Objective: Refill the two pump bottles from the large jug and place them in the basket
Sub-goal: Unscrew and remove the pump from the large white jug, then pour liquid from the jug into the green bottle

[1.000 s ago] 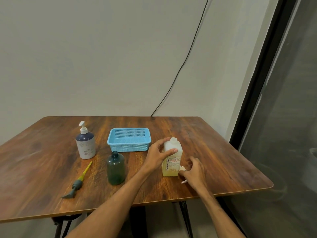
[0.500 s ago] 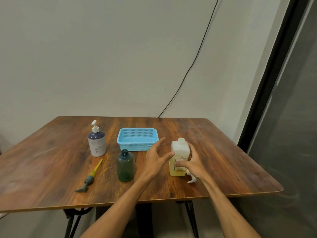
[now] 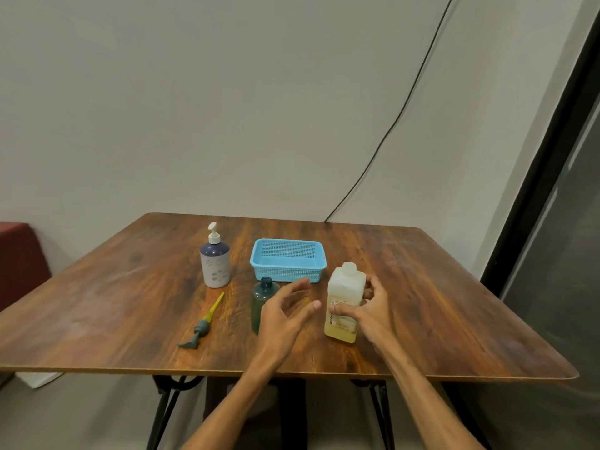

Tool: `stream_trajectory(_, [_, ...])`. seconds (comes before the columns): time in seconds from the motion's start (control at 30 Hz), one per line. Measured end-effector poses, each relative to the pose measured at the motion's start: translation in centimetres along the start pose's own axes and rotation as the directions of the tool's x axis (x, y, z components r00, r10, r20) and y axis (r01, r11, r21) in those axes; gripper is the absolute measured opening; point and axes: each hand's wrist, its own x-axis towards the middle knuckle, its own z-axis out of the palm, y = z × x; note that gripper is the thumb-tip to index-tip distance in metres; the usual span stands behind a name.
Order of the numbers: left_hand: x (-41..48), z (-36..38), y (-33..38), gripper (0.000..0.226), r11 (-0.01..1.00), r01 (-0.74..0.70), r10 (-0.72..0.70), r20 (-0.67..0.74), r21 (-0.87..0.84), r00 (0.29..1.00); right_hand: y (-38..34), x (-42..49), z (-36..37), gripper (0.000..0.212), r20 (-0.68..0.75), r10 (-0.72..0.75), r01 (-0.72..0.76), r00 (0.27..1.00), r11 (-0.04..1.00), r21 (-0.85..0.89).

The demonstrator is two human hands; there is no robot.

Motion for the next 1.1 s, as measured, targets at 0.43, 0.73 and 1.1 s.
stream_trajectory(0.43, [-0.3,-5.4,-3.4,0.087,0.976,0.119,-0.060,-0.305,0.182,0.951,-2.6,-1.0,3.9,0.076,0.054,-0.088,0.094,0.995,0.990,-0.104])
stream_trajectory(0.73, [2.0,-6.0,-5.3,0.084,0.937,0.235,-0.233,-0.040,0.259,0.972,-3.2,-0.5,4.2,0.085,0.117,-0.193,0.217,0.974,0.943,-0.252])
stream_trajectory(1.1, [2.5,-6.0,-4.4,0.087,0.939,0.143,-0.149,-0.003,0.313,0.989,-4.7,0.7,3.6,0.085,0.215,-0.342,0.404,0.915,0.791,-0.460])
